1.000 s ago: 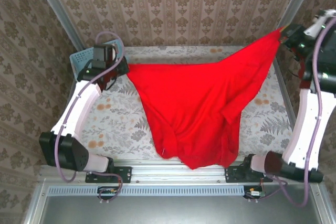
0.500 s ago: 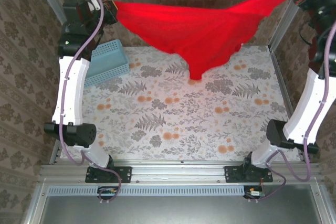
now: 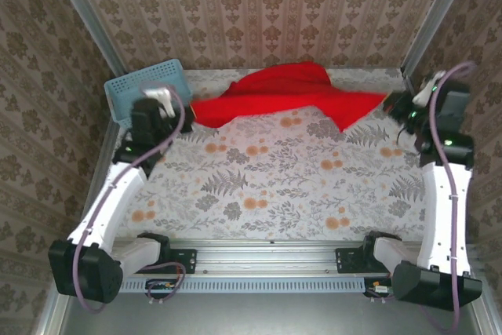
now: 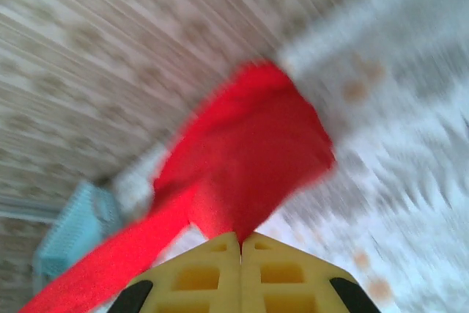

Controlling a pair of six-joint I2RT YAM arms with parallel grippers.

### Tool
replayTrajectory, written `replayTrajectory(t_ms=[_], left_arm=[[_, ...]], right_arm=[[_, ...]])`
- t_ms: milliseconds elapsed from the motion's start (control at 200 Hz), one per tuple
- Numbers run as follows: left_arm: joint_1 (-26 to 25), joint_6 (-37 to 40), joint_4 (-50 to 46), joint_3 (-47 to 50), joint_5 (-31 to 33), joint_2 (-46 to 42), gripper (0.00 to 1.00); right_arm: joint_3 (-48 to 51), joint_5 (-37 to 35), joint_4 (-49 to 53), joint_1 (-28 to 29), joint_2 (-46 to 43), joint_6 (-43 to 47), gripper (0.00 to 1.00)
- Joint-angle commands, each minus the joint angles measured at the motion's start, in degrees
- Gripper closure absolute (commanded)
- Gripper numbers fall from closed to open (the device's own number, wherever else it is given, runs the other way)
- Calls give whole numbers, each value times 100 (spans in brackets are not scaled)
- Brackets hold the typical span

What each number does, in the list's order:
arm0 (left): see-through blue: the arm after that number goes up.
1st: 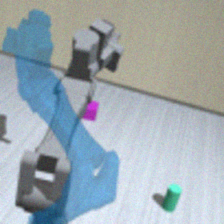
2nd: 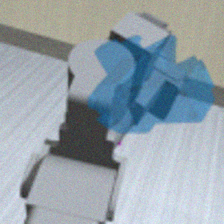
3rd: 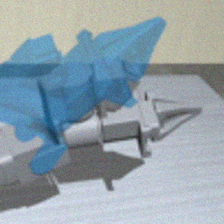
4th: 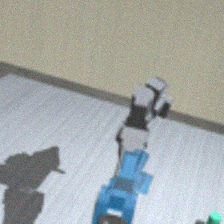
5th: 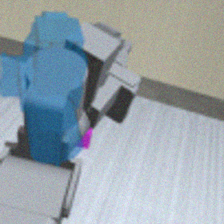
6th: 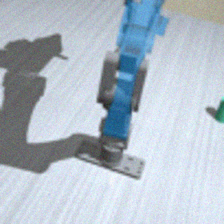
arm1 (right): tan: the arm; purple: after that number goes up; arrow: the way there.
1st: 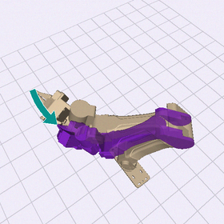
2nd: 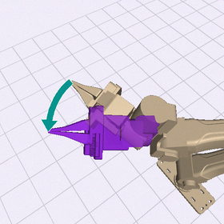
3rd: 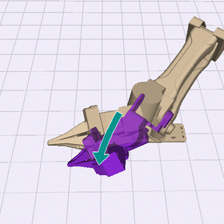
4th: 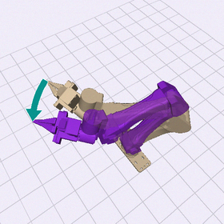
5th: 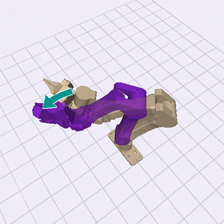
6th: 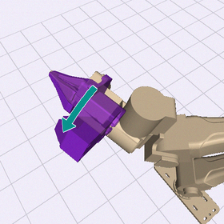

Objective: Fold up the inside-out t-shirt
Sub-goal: Flatten out the T-shirt at the center of the table.

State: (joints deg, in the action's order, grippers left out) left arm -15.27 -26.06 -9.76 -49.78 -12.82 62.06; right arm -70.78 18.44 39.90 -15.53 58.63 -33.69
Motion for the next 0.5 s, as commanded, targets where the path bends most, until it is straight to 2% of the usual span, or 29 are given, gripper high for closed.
replayTrajectory(t_ms=[0,140,280,350,375,450,495], left_arm=[[-441,-362,-48,992,32,-457,100],[-840,-1139,-573,2291,227,-790,100],[-1023,-1933,-972,3094,181,-1349,100],[-1040,-2143,-1403,3187,347,-1741,94],[-1215,-2199,-1568,3185,424,-1889,89],[-1259,-2403,-2126,3144,662,-2378,77],[-1275,-2499,-2373,3093,769,-2681,69]], right_arm=[[1162,-118,537,-101,-702,-270,100],[2391,-39,1148,-613,-1632,-465,100],[2662,-362,1844,-779,-2440,-772,100],[2716,-406,2104,-777,-2660,-961,100],[2747,-402,2173,-781,-2740,-1032,100],[2760,-526,2379,-779,-2931,-1168,100],[2694,-734,2492,-778,-3033,-1199,84]])
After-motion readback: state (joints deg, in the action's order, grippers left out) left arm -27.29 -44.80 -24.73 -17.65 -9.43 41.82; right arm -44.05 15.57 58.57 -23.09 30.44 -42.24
